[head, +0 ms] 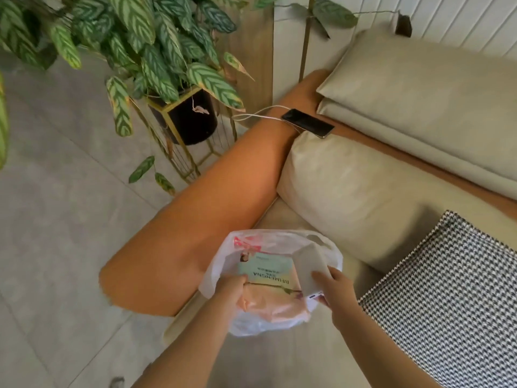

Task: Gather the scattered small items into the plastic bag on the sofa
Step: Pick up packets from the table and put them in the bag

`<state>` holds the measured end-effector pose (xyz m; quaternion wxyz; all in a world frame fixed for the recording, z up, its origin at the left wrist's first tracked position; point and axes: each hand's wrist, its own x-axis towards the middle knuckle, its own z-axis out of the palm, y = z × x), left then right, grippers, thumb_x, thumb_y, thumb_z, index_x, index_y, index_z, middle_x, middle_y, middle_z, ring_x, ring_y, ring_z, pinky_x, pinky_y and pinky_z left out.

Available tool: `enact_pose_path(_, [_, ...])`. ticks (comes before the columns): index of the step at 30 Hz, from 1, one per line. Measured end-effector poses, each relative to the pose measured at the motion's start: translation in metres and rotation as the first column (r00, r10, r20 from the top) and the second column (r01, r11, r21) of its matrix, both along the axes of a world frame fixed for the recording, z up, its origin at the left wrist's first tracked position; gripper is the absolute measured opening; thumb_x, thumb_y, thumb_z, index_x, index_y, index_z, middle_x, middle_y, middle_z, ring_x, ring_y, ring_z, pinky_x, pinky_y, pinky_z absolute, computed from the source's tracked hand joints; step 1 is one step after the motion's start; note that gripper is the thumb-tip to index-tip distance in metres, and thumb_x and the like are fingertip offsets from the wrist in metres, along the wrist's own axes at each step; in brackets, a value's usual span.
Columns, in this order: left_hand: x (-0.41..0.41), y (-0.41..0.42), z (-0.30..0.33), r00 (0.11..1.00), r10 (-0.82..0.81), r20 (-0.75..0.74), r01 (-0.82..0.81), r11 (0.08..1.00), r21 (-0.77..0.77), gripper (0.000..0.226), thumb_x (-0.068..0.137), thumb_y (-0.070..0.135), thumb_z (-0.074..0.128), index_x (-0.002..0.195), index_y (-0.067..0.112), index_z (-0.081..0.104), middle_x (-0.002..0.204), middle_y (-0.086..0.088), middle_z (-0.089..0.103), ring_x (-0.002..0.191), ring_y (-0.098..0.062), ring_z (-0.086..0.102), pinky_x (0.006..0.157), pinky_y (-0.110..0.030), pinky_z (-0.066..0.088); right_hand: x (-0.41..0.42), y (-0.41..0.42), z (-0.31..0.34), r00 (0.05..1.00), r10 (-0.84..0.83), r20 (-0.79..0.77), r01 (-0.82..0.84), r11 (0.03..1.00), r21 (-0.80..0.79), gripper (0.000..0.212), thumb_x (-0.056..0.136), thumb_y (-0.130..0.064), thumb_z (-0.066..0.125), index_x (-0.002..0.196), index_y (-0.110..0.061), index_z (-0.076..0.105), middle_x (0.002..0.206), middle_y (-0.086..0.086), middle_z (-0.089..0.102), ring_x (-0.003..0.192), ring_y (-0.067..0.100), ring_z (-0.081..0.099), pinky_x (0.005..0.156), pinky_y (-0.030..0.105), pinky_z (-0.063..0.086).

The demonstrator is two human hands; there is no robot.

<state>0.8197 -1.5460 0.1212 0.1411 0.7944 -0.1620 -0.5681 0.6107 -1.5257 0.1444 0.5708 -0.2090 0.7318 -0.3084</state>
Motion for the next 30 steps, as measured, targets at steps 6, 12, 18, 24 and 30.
enact_pose_path(6, [-0.007, -0.008, -0.032, 0.996, -0.068, 0.065, 0.054, 0.980, 0.191, 0.025, 0.095, 0.009, 0.051, 0.112, -0.009, 0.056, 0.075, -0.029, 0.063, 0.066, -0.036, 0.064, 0.079, -0.039, 0.055, 0.013, -0.016, -0.044, 0.981, 0.170, -0.090, -0.157, 0.978, 0.135, 0.028, 0.086, -0.011, 0.053, 0.112, -0.002, 0.055, 0.101, 0.017, 0.063, 0.094, 0.033, 0.061, 0.080, 0.038, 0.049])
enact_pose_path(12, [-0.016, -0.038, -0.074, 0.994, 0.106, -0.010, -0.105, 0.994, 0.030, 0.030, 0.096, 0.007, 0.045, 0.123, -0.002, 0.054, 0.107, -0.021, 0.063, 0.086, -0.034, 0.061, 0.090, -0.044, 0.053, 0.027, -0.042, -0.077, 0.975, 0.206, -0.083, -0.182, 0.955, 0.236, 0.022, 0.088, -0.013, 0.044, 0.095, 0.005, 0.056, 0.077, 0.015, 0.056, 0.059, 0.024, 0.056, 0.050, 0.023, 0.039])
enact_pose_path(18, [-0.014, -0.035, -0.097, 0.995, 0.100, -0.005, -0.100, 0.991, 0.094, 0.028, 0.097, 0.004, 0.040, 0.121, -0.002, 0.053, 0.096, -0.020, 0.060, 0.081, -0.029, 0.055, 0.064, -0.037, 0.053, 0.039, -0.052, -0.101, 0.982, 0.187, -0.022, -0.174, 0.945, 0.277, 0.032, 0.089, 0.002, 0.038, 0.119, 0.006, 0.048, 0.089, 0.022, 0.058, 0.052, 0.022, 0.051, 0.030, 0.014, 0.031])
enact_pose_path(24, [-0.002, -0.026, -0.118, 0.987, 0.157, 0.041, -0.156, 0.987, -0.026, 0.036, 0.095, 0.002, 0.036, 0.127, 0.009, 0.050, 0.101, -0.009, 0.059, 0.088, -0.028, 0.054, 0.080, -0.036, 0.050, 0.046, -0.053, -0.130, 0.990, 0.125, -0.057, -0.108, 0.964, 0.242, 0.058, 0.090, 0.009, 0.039, 0.145, -0.009, 0.031, 0.129, 0.026, 0.050, 0.074, 0.027, 0.061, 0.059, 0.030, 0.055])
enact_pose_path(30, [-0.006, -0.025, -0.115, 0.999, -0.018, 0.048, 0.020, 0.999, -0.041, 0.048, 0.096, -0.001, 0.029, 0.138, 0.018, 0.042, 0.116, -0.011, 0.057, 0.095, -0.028, 0.055, 0.080, -0.037, 0.051, 0.049, -0.045, -0.138, 0.972, 0.215, -0.100, -0.176, 0.938, 0.299, 0.053, 0.091, 0.010, 0.038, 0.140, -0.009, 0.038, 0.125, 0.018, 0.050, 0.079, 0.028, 0.058, 0.074, 0.037, 0.053])
